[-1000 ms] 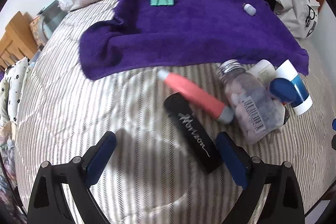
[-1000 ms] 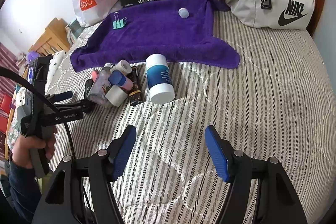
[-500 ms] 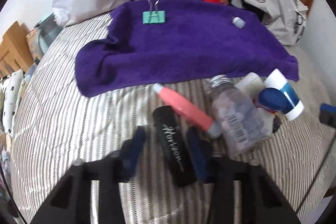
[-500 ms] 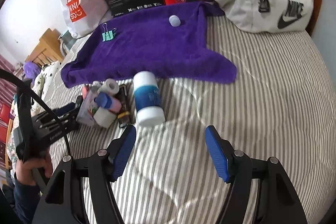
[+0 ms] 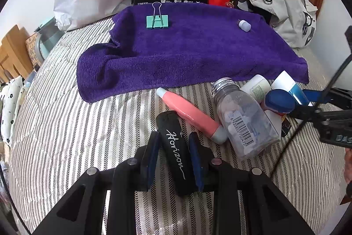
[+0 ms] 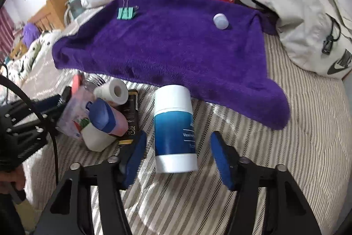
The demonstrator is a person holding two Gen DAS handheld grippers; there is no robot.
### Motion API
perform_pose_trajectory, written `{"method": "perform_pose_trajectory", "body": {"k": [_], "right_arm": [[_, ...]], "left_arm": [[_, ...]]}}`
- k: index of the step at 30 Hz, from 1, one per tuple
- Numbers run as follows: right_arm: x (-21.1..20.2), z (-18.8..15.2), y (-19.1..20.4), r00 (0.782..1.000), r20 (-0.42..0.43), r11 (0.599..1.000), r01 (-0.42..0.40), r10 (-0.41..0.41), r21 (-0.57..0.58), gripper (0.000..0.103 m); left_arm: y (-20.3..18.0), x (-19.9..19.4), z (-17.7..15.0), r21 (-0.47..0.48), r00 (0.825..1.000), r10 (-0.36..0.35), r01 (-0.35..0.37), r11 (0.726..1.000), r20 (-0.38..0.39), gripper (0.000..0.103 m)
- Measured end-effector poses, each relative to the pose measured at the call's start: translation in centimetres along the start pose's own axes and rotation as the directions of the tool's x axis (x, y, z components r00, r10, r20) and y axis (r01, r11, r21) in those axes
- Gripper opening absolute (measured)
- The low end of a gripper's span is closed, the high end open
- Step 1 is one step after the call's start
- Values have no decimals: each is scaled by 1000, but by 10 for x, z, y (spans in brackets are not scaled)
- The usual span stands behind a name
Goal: Organize rigid objects
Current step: 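Grasp and lift the blue-white stick with the right tool while the left tool lifts the Horizon case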
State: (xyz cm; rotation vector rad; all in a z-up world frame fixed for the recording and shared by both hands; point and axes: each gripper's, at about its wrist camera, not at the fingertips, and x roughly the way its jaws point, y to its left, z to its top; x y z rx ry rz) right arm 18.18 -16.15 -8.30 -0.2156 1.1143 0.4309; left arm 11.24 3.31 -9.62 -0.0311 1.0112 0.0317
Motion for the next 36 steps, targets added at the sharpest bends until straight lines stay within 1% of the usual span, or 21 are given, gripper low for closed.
{"method": "perform_pose_trajectory", "body": {"k": [1, 2, 6, 10, 15, 19, 21, 25, 29, 36], "right_arm": [[5, 0, 0, 1000, -2, 1000, 0, 1, 7, 52], [6, 0, 0, 1000, 13, 1000, 11, -11, 5, 50], [7, -2, 1, 999, 36, 1000, 19, -18, -12, 48], [6, -1, -3, 999, 40, 1000, 1, -1, -10, 37], [5, 2, -9, 999, 29, 999, -34, 34, 7, 36], [-4, -2, -16, 997, 32, 996, -68, 67, 54, 36], [-10, -5, -20, 996, 38, 994, -81, 78, 68, 36], [-24, -10, -24, 994, 58, 992, -96, 92, 78, 36], [-35, -11, -27, 993, 70, 992, -104, 98, 78, 36], [-42, -7, -30, 990, 77, 990, -121, 115, 71, 36]], "left_arm": [[0, 0, 0, -1, 1000, -3, 3, 1000, 0, 26], [1, 0, 0, -2, 1000, -6, 6, 1000, 0, 26], [1, 0, 0, 2, 1000, -8, 8, 1000, 0, 26], [0, 0, 1, 6, 1000, -7, 7, 1000, -2, 26], [2, -1, 3, 5, 1000, -22, 22, 1000, -11, 26], [10, -3, 1, -22, 999, -52, 51, 998, -18, 22], [14, -8, 0, -33, 998, -62, 61, 998, -8, 22], [19, -17, 2, -30, 999, -53, 53, 998, 9, 21], [25, -25, 6, -44, 998, -60, 61, 997, 24, 21], [34, -38, 20, -57, 995, -79, 82, 995, 58, 21]]}}
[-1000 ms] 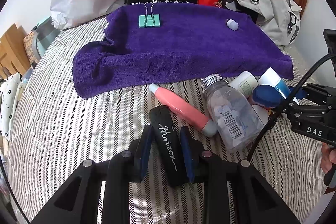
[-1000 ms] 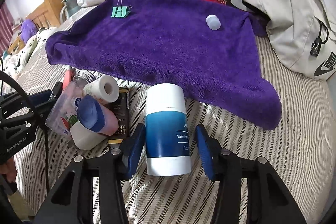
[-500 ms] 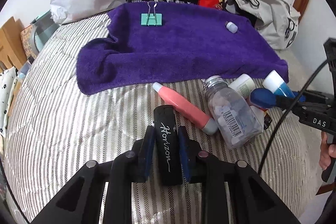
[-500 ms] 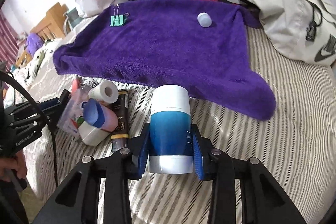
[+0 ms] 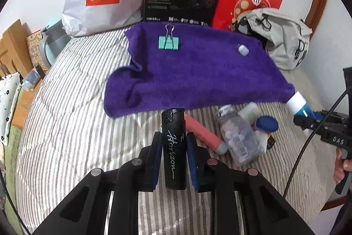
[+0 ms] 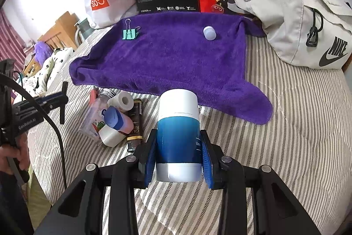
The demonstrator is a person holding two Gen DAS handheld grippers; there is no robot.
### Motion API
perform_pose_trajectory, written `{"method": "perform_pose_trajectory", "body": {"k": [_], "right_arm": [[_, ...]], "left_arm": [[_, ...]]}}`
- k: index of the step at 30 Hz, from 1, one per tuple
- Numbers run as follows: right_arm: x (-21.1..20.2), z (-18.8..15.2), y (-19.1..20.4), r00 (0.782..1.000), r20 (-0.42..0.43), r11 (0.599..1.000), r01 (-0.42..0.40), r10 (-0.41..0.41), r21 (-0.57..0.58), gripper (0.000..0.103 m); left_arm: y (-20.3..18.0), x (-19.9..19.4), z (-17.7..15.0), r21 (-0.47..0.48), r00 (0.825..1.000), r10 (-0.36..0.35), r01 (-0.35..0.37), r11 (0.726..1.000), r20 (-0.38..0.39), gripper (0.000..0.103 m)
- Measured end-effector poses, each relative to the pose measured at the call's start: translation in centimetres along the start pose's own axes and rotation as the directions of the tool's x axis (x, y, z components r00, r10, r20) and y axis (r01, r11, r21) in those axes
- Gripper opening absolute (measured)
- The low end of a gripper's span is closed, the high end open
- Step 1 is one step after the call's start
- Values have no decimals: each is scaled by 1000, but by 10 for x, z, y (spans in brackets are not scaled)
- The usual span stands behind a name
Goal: Organize rigid objects
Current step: 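Grasp and lift the blue-white stick with the right tool while the left tool lifts the Horizon case, then place the Horizon case on the towel with the left tool while the right tool stands the stick there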
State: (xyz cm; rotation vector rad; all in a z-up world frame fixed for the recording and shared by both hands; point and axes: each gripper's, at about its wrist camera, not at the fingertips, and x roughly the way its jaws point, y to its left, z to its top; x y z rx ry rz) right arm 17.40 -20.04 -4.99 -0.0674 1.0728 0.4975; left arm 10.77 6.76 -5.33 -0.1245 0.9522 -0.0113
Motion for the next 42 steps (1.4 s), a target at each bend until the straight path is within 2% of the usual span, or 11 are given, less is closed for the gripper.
{"method": "perform_pose_trajectory", "body": {"k": [11, 17, 21, 24, 27, 32, 42], "right_arm": [[-2, 34, -6, 999, 36, 1000, -30, 30, -1, 36], [3, 63, -13, 998, 54, 1000, -25, 25, -1, 36], [16, 85, -23, 999, 54, 1000, -5, 5, 6, 36], [34, 98, -29, 999, 39, 1000, 20, -21, 4, 36], [55, 106, -35, 1000, 10, 1000, 27, -27, 11, 36], [84, 109, -40, 997, -42, 998, 57, -57, 4, 36], [91, 110, -40, 998, -44, 999, 43, -43, -1, 36]], "left_arm": [[1, -2, 50, 21, 999, 5, -6, 1000, 40, 21], [3, 10, 85, 19, 999, -12, 11, 1000, 53, 21], [2, 30, 104, 25, 999, -16, 15, 1000, 34, 18], [2, 49, 112, 37, 1000, -4, 4, 999, -2, 14], [6, 68, 117, 22, 999, -25, 25, 999, -31, 13], [6, 95, 119, 28, 998, -11, 13, 1000, -67, 12], [11, 111, 128, 2, 997, -45, 46, 999, -67, 12]]}}
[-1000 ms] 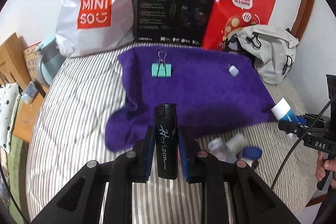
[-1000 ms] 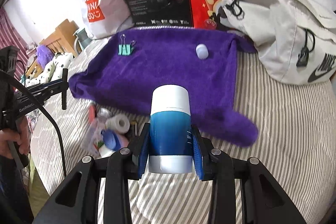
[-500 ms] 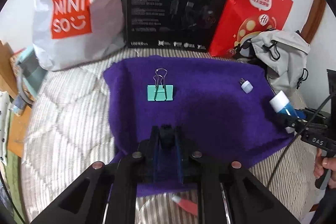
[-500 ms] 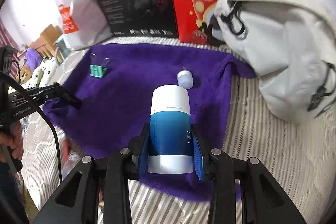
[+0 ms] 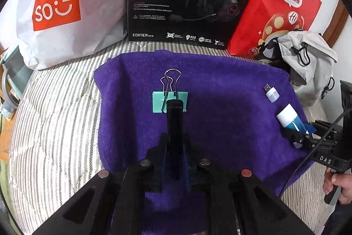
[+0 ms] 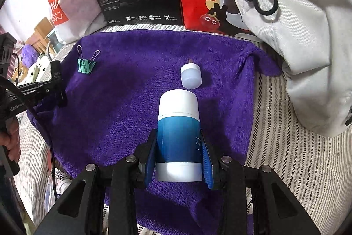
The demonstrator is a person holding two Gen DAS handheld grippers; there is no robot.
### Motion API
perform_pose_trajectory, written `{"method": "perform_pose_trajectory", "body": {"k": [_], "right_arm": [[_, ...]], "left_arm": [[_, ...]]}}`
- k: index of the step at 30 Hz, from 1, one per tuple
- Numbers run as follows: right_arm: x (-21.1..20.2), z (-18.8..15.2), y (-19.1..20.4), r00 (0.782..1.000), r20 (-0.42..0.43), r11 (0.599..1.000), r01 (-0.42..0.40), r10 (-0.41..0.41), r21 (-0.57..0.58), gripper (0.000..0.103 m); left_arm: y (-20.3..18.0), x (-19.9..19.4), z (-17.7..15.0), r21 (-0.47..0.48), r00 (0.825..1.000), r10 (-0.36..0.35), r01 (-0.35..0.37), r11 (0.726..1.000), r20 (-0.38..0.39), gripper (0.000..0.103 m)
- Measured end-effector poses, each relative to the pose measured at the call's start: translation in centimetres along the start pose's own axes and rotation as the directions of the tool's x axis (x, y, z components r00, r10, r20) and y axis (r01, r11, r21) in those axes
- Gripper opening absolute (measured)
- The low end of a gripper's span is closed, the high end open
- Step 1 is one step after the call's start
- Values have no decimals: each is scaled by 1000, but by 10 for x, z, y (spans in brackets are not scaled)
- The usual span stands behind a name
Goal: Organize rigid objects
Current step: 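Place the Horizon case on the towel with the left tool while the right tool stands the stick there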
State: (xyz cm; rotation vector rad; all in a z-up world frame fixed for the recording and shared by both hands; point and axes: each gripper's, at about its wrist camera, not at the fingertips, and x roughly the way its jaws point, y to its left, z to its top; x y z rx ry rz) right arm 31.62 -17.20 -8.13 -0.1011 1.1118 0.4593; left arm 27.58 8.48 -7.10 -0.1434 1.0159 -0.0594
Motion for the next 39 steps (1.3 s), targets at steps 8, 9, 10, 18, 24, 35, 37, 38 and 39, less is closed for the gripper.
{"method": "perform_pose_trajectory", "body": {"k": [8, 9, 10, 18, 24, 35, 37, 38, 39], "right_arm": [[1, 4, 0, 1000, -5, 1000, 5, -5, -8, 36], [2, 4, -1, 1000, -4, 1000, 7, -7, -5, 36], [3, 4, -1, 1000, -6, 1000, 9, -9, -4, 36], [9, 8, 3, 1000, -3, 999, 31, -31, -28, 36], [12, 11, 4, 1000, -3, 999, 30, -30, -29, 36], [12, 10, 5, 999, 16, 998, 33, -33, -46, 37], [12, 9, 5, 999, 19, 998, 34, -33, -57, 37], [12, 9, 5, 999, 20, 998, 33, -31, -58, 37], [12, 9, 5, 999, 21, 998, 30, -29, -58, 37]], "left_arm": [[0, 14, 10, 10, 1000, 11, -11, 1000, -29, 12], [-1, 15, 11, 12, 999, 18, -17, 1000, -36, 12], [-1, 16, 12, 13, 999, 20, -20, 1000, -38, 12], [-19, 28, 18, 93, 993, 87, -80, 992, -81, 12], [-27, 40, 21, 119, 989, 116, -104, 987, -95, 12], [-21, 37, 17, 101, 992, 92, -82, 991, -91, 14], [-22, 35, 14, 109, 992, 85, -74, 991, -95, 21], [-23, 35, 13, 112, 992, 83, -72, 991, -98, 24], [-24, 34, 12, 115, 992, 81, -69, 991, -100, 29]]}}
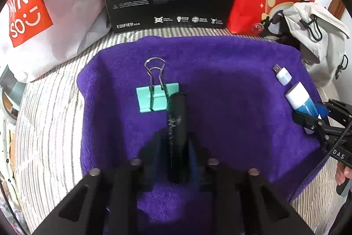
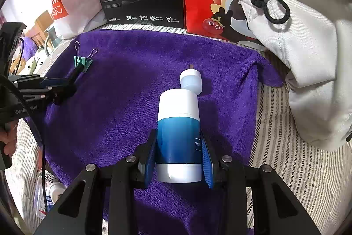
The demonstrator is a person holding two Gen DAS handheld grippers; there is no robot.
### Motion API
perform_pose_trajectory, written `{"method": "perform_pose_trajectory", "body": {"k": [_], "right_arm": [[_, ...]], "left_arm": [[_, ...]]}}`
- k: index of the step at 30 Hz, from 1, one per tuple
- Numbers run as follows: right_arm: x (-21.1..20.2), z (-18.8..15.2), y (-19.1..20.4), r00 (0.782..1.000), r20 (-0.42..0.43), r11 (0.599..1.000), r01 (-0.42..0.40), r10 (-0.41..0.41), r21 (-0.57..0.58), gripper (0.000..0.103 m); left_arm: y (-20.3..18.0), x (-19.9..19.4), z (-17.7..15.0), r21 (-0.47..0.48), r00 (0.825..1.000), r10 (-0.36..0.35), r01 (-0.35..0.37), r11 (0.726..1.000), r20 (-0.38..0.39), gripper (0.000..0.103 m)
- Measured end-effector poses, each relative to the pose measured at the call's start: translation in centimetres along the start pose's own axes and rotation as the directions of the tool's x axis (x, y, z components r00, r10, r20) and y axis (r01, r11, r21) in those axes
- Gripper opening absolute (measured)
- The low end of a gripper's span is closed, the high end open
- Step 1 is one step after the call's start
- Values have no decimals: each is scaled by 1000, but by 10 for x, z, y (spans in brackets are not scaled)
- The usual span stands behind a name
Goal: Organize rigid objects
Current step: 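Place the Horizon case on the towel with the left tool while the right tool stands the stick there, then grasp the pink tube with the left tool while the right tool grasps the Grand Reserve box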
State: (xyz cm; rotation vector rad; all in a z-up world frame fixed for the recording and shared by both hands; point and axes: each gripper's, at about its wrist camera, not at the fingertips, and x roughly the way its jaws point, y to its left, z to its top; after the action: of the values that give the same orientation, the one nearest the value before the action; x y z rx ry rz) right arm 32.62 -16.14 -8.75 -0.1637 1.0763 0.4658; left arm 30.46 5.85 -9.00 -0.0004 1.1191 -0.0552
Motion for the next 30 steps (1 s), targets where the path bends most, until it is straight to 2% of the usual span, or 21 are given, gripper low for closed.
{"method": "perform_pose_trajectory", "body": {"k": [4, 8, 13, 17, 20, 23, 27, 30], "right_arm": [[-1, -1, -1, 1000, -1, 1000, -9, 9, -5, 39], [-4, -5, 1, 1000, -11, 1000, -7, 7, -25, 40], [-6, -8, 5, 999, -38, 999, -11, 10, -36, 49], [-13, -9, 6, 999, -43, 1000, 12, -13, -28, 56], [-26, -13, 3, 999, -35, 1000, -7, 8, 5, 58], [-41, -18, 0, 1000, -26, 1000, 2, -1, 21, 59], [-71, -34, -5, 1000, -2, 997, 21, -21, 68, 60], [-92, -51, -8, 1000, 13, 993, 9, -10, 114, 60]], "left_arm": [[-5, -1, -5, 15, 1000, 10, -10, 1000, -1, 43], [-9, -2, -8, 21, 1000, 28, -27, 999, -5, 45], [-14, -1, -12, 31, 998, 62, -61, 998, -17, 64], [-14, -6, -18, 31, 998, 67, -66, 997, -14, 66], [-15, -22, -23, 10, 998, 68, -68, 998, 14, 67], [-15, -46, -30, -1, 996, 70, -70, 998, 52, 73], [-16, -73, -50, -10, 992, 86, -86, 996, 88, 76], [-11, -81, -69, -38, 994, 81, -78, 996, 73, 76]]}}
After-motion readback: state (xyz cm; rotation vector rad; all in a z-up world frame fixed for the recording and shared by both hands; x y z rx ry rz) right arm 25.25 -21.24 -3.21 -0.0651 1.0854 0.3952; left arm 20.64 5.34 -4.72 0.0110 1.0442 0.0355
